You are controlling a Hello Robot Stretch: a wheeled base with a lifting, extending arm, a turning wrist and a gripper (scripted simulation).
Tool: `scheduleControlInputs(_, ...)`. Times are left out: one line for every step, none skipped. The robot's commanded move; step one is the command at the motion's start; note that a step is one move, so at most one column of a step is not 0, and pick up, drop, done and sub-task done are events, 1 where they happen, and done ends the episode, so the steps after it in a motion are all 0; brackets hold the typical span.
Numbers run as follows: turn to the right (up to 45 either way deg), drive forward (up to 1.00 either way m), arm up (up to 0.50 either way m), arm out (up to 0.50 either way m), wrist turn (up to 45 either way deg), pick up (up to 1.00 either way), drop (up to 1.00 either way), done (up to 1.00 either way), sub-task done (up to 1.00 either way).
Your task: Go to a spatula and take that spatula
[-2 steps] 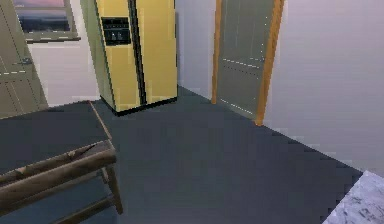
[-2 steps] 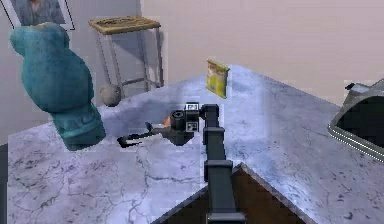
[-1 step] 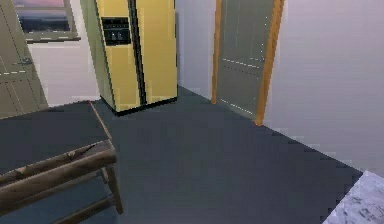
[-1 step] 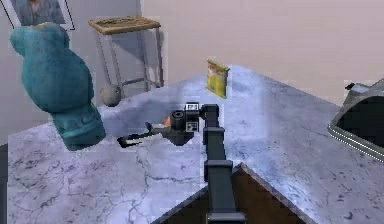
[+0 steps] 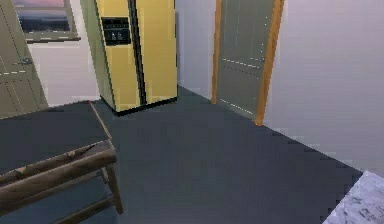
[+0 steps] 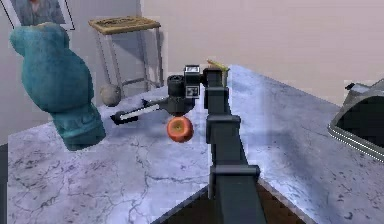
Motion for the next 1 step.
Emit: scheduleControlInputs(0.0, 0.0, 0.0, 0.0, 0.0, 0.0, 0.0, 1.0, 0.0)
